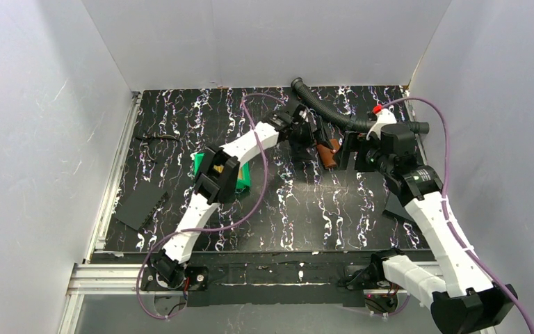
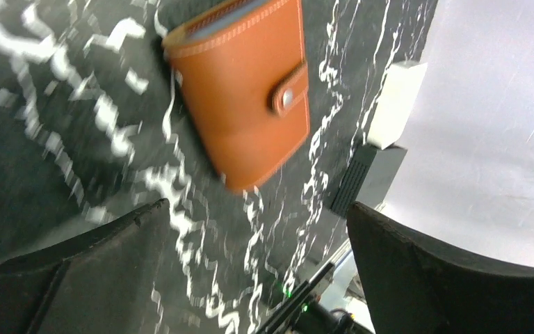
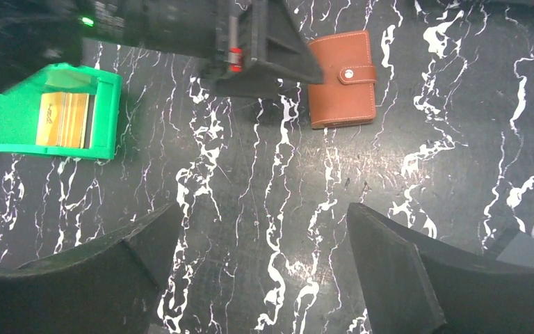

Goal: Put the credit cards into the card holder
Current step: Place the card holder at the center of the board.

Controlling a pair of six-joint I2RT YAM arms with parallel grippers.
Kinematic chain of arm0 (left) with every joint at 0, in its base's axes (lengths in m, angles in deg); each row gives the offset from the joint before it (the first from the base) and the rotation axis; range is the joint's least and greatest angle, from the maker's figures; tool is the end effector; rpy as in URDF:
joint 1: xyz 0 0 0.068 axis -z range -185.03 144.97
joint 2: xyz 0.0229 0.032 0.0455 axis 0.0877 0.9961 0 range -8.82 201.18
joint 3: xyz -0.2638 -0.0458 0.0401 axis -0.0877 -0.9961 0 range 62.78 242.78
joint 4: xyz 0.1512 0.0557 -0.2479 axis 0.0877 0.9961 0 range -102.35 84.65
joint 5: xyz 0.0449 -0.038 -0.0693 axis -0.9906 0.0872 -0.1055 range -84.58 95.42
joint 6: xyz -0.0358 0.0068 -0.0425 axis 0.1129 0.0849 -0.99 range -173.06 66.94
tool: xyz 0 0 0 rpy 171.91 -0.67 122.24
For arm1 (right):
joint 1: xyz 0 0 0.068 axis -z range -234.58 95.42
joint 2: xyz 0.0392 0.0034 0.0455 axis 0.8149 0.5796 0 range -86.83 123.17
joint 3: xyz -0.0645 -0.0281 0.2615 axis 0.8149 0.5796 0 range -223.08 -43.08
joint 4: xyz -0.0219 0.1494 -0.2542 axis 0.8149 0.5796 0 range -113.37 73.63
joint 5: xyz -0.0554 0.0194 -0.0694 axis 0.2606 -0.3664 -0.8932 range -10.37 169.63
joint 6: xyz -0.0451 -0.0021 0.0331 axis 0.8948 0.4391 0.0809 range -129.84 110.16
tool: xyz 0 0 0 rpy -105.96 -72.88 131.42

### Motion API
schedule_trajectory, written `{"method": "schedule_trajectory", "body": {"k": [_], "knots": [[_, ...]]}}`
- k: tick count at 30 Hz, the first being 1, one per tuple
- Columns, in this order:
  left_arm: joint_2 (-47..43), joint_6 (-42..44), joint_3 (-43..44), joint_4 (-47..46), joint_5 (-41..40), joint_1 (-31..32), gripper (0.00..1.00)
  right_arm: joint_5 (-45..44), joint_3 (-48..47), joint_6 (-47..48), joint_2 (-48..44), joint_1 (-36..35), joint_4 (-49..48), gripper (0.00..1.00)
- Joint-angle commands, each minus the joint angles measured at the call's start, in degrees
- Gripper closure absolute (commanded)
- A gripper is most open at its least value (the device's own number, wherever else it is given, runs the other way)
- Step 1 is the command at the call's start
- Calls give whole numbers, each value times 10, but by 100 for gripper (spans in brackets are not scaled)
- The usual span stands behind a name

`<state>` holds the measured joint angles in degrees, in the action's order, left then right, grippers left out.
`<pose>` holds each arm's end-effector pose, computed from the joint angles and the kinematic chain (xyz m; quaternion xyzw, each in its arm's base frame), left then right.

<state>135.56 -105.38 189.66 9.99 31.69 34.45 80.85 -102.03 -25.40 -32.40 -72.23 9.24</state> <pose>0.4541 -0.3963 0.1691 -0.0029 0.8872 -0.4397 0.1395 0.2309 0.0742 0.3554 -0.0212 0.8573 0.1558 0.4903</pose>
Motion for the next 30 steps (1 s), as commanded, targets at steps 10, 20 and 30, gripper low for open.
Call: {"method": "schedule_trajectory", "body": {"k": [10,20,30], "knots": [[-546,207,-73,248,-69,-25,2,-125,-332,19,-2,2,188,2],[-834,263,-133,203,-235,-25,2,-191,-507,13,-19,2,212,2],[-929,274,-194,167,-302,-25,2,-183,-506,18,-54,2,184,2]]}}
